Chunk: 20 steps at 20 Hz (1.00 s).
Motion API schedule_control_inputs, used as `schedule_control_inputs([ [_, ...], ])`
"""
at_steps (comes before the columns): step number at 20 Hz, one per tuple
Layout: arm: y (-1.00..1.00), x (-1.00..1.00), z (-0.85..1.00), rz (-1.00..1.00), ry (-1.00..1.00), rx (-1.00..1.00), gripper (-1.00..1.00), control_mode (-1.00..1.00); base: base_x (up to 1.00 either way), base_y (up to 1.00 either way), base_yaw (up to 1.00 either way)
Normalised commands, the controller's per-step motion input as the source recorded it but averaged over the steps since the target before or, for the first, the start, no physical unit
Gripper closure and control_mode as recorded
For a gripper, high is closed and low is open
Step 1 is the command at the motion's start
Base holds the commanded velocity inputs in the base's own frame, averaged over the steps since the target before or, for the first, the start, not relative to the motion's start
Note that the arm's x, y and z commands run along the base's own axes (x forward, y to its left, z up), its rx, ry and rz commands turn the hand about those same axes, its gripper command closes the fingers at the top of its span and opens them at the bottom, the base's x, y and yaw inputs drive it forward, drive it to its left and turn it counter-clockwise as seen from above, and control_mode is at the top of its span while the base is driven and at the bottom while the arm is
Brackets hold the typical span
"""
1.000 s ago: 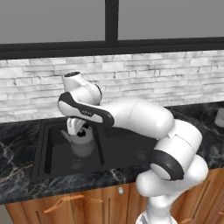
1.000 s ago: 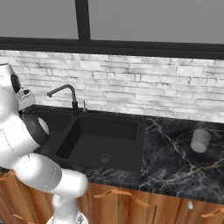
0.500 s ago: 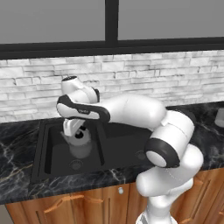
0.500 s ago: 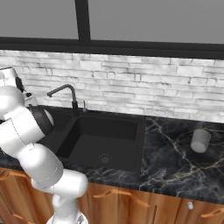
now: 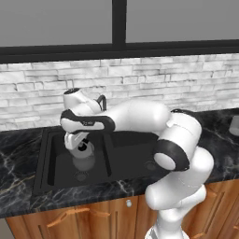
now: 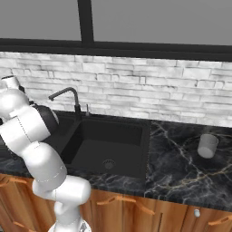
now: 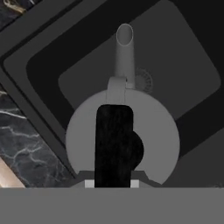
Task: Place the kettle in the left basin and the glass cup in the right basin of the sink.
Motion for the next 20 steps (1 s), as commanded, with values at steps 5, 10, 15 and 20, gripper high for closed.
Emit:
schedule_control_inputs([
  [5,0.06,0.19,-0.31,-0.06,0.00,0.00,1.00,-1.00,0.00,0.00,0.00],
  [10,0.11,0.18,-0.35,-0.06,0.00,0.00,1.00,-1.00,0.00,0.00,0.00],
  [15,0.13,0.14,-0.38,-0.06,0.00,0.00,1.00,-1.00,0.00,0.00,0.00],
  [20,0.12,0.13,-0.38,-0.06,0.02,0.00,1.00,-1.00,0.00,0.00,0.00],
])
